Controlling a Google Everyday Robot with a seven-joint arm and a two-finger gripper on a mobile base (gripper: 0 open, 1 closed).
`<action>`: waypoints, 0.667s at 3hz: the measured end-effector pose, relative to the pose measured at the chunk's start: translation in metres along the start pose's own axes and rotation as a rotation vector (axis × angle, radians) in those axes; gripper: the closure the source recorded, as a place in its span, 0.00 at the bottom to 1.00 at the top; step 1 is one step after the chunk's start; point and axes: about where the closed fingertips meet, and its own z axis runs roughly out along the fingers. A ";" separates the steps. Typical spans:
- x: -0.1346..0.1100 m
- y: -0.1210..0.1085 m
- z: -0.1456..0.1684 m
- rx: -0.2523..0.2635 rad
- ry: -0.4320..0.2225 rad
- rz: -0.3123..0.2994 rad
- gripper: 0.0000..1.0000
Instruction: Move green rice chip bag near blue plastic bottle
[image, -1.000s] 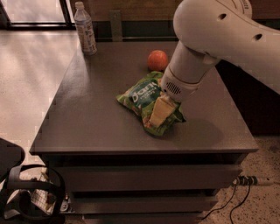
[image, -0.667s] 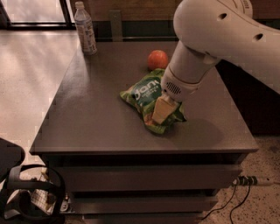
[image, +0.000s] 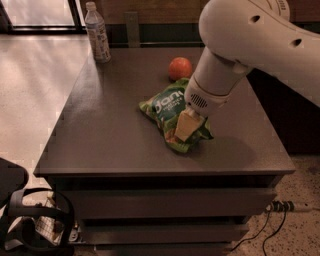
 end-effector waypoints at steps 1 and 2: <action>0.008 0.001 -0.031 0.051 -0.021 -0.044 1.00; 0.006 -0.006 -0.069 0.112 -0.062 -0.081 1.00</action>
Offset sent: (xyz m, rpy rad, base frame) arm -0.0156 -0.0304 0.0958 -0.0311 -0.2044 0.0714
